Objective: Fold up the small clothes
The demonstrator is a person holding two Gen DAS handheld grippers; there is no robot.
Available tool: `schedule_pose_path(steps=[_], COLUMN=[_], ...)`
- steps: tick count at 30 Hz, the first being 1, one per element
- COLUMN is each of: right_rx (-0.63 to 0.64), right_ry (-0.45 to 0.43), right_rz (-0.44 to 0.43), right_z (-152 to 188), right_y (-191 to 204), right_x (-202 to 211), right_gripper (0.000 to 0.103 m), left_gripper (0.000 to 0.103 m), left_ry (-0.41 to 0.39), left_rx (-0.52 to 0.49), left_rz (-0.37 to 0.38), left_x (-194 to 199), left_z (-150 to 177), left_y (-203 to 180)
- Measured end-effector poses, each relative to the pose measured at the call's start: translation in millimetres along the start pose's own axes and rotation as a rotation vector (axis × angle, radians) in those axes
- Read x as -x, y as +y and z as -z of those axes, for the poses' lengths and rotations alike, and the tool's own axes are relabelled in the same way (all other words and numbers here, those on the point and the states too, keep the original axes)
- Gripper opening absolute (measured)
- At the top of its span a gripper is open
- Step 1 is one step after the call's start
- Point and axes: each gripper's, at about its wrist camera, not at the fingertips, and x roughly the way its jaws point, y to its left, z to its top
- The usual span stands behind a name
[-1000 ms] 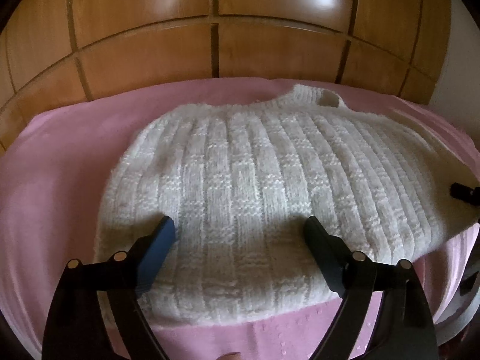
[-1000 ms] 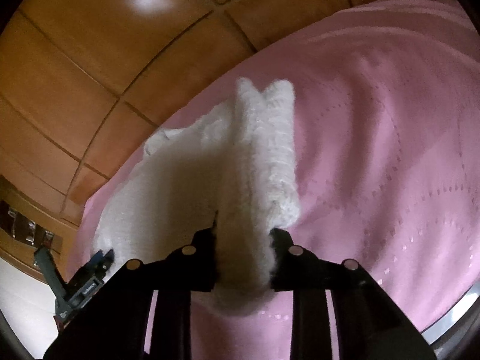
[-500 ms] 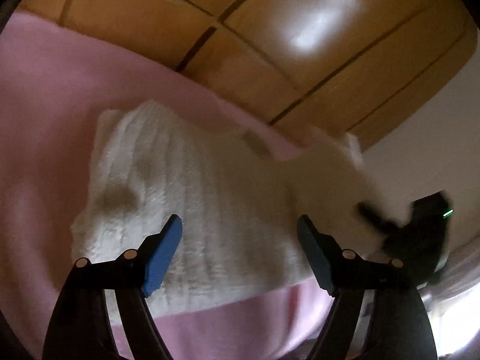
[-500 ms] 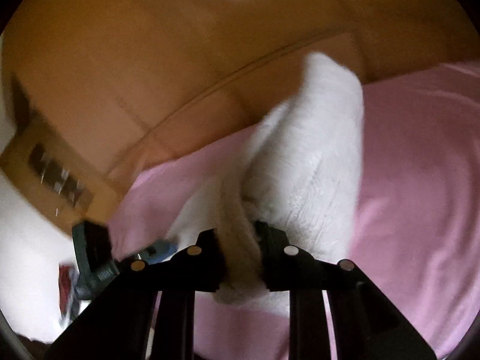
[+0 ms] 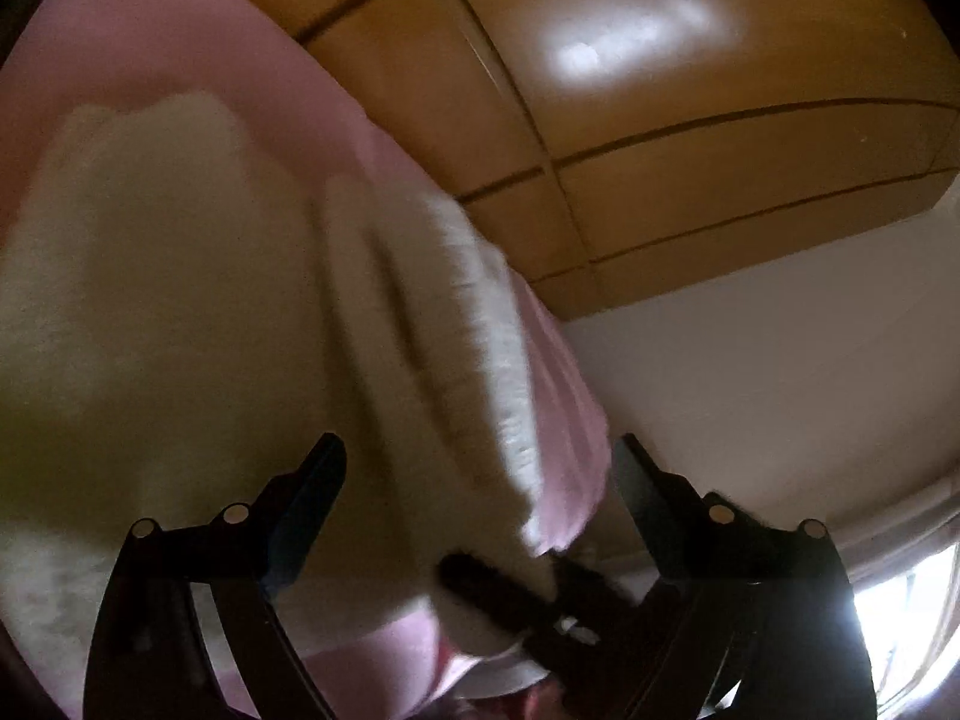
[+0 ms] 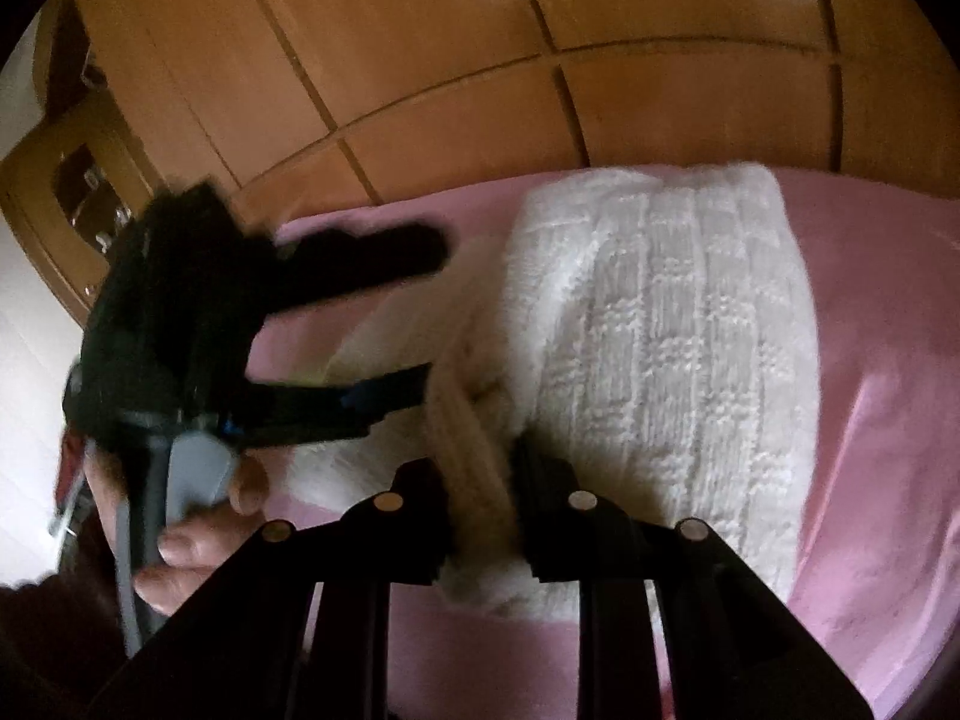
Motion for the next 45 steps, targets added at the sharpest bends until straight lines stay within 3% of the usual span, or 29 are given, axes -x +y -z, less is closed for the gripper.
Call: schedule_pose_path(steps=[2,3,4,5,6,7,8,11,14,15,17,21,24,29,33,37,39,40,42,45], right_rx=[0.018,0.024,0.027,0.009,0.003,-0.018,-0.018,-0.158,-0.258,-0.264,-0.262,-0.147,-0.066,-0.022,0.063,0.093,0.089,0.091,0.098,0.082], right_ry=[-0.003,-0.006,-0.007,-0.016,-0.03,-0.056,-0.056,-0.136,-0.102,-0.074,-0.039,-0.063,-0.063,-0.009,0.02,0.033,0.049,0.053,0.034,-0.034], right_rz=[-0.011,-0.025,-0.048,-0.119,-0.133,-0.142,-0.142,-0.068,0.048,0.076,0.083,0.051,0.051,0.019,0.048,0.081,0.07,0.044,0.003,0.002], right_z=[-1,1,1,1,1,1,1,5,9,10,12,-3,-8,-16,-7,-4,-7,-17,-17,-33], right_y=[1,-1,-1,-6,-10,-21,-21,-75,-112,-118,-117,-73,-45,-7,12,13,11,19,14,3], right_x=[-1,2,4,15,22,33,33,61,52,44,32,22,12,-26,-46,-52,-49,-52,-32,-6], right_gripper=[0.027,0.035,0.05,0.053,0.055,0.059,0.06,0.063,0.06,0.053,0.051,0.043,0.043,0.044,0.044,0.045,0.049,0.06,0.069,0.069], left_gripper=[0.089,0.089,0.088,0.08,0.072,0.056,0.047,0.033,0.021,0.02,0.019,0.019,0.019,0.019,0.019,0.025,0.038,0.045,0.046,0.046], left_ry=[0.023,0.034,0.045,0.059,0.069,0.078,0.086,0.076,0.039,0.016,-0.034,-0.115,-0.16,-0.185,-0.184,-0.2,-0.228,-0.264,-0.315,-0.357], left_rx=[-0.007,-0.018,-0.03,-0.044,-0.054,-0.071,-0.098,-0.169,-0.242,-0.268,-0.333,-0.447,-0.476,-0.395,-0.303,-0.321,-0.322,-0.328,-0.356,-0.398], left_rz=[-0.043,-0.078,-0.117,-0.16,-0.188,-0.23,-0.267,-0.29,-0.328,-0.337,-0.343,-0.387,-0.428,-0.548,-0.634,-0.688,-0.723,-0.757,-0.754,-0.74], left_x=[-15,-23,-31,-39,-45,-50,-54,-60,-58,-53,-41,-12,14,45,48,47,51,55,65,68], left_z=[-6,-9,-11,-13,-15,-17,-20,-26,-26,-26,-23,-23,-26,-28,-27,-20,-17,-17,-13,-7], left_y=[-8,-11,-13,-16,-17,-18,-21,-27,-39,-42,-55,-74,-73,-23,19,17,6,-2,-16,-37])
